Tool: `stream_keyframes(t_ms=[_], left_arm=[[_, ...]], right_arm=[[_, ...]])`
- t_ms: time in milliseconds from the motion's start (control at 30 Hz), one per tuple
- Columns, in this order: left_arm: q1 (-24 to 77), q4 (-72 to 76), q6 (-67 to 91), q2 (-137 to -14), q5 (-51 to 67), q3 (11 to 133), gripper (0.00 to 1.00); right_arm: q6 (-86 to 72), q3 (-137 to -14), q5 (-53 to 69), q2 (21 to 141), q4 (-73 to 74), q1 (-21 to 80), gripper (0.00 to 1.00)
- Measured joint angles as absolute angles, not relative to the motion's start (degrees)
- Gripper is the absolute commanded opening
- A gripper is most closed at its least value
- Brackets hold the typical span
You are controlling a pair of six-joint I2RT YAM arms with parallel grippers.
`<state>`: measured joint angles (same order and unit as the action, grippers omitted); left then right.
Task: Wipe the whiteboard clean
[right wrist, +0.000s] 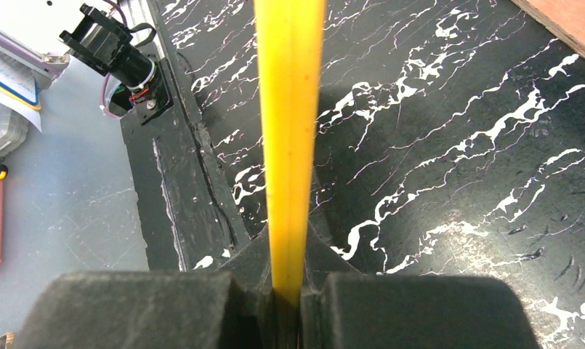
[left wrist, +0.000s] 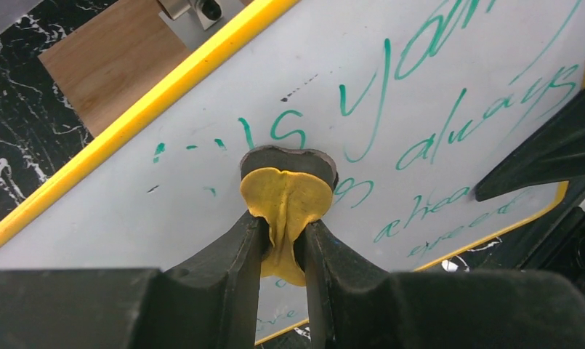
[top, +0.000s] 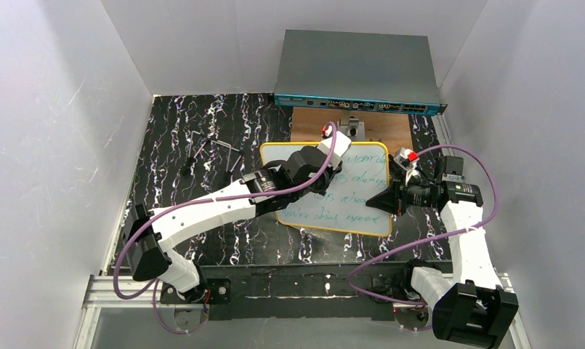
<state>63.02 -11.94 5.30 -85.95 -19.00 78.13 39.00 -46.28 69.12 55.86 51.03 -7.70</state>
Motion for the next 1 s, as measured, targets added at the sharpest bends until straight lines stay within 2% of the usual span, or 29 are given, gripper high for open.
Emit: stream_keyframes(t_ms=[467, 1000], left_arm=[[54.72, -12.49, 7.64, -81.21, -20.49, 75.37, 0.0], [63.4, -10.72, 6.96, -85.14, -19.79, 76.25, 0.0]], right_arm=[[37.69, -46.28, 68.77, 55.86, 50.98, -7.75, 0.01], [39.2, -46.28, 69.14, 55.86, 51.05, -7.64, 0.01]])
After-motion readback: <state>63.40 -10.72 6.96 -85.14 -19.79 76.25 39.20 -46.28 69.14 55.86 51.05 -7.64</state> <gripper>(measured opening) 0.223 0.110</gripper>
